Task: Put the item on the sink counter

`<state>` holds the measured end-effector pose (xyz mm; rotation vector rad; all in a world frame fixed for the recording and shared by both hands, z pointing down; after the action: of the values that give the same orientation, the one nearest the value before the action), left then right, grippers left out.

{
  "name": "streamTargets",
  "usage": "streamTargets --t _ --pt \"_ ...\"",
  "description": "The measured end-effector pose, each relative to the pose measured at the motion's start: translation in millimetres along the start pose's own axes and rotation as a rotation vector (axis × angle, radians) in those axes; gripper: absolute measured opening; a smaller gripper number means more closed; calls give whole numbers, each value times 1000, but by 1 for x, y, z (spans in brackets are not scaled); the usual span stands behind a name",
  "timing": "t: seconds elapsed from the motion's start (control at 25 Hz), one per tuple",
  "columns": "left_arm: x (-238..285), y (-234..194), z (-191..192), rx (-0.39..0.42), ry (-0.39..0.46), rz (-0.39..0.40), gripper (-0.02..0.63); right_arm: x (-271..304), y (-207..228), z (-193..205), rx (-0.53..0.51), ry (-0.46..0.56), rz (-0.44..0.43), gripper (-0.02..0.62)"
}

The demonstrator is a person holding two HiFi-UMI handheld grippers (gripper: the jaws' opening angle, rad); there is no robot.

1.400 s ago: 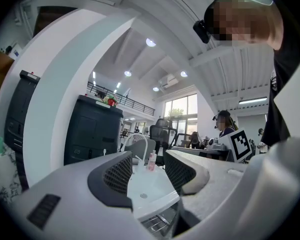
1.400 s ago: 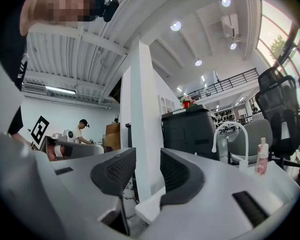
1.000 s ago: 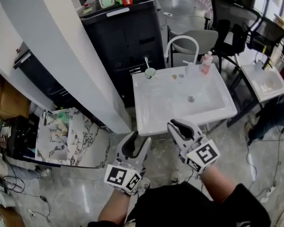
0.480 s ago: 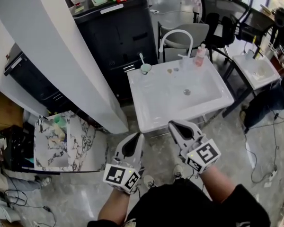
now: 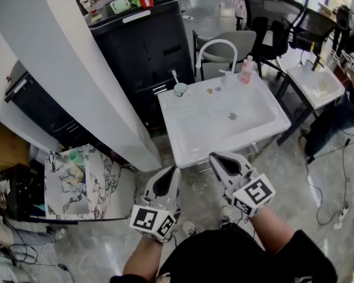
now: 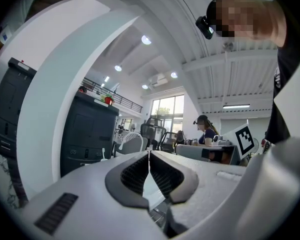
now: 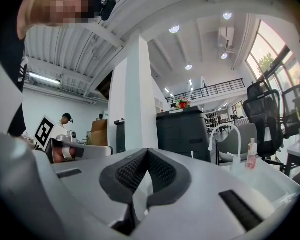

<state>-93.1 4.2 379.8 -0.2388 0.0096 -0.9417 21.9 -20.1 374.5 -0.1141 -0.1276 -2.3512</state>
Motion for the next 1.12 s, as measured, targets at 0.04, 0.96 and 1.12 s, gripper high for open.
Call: streamTargets --t 0.04,0.96,1.12 --pt "0 0 0 1 0 0 11 0 0 0 2 -2 -1 -3" --pt "-8 3 -2 0 14 -25 11 -2 -1 1 1 -20 -9 -5" --pt "-11 5 -2 4 13 -29 11 -3 -3 2 -2 -14 -15 -5"
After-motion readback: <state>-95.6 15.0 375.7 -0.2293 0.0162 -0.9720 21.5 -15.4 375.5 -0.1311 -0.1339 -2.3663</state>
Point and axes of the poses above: the fingertips, and each gripper's own axes: x forward along the fingers, y to its right, z out of its underside, the point moved 1 cm from there along -x, backward along the fingers, and after that the axes turned 6 degrees about -y, right-handed, at the moved point
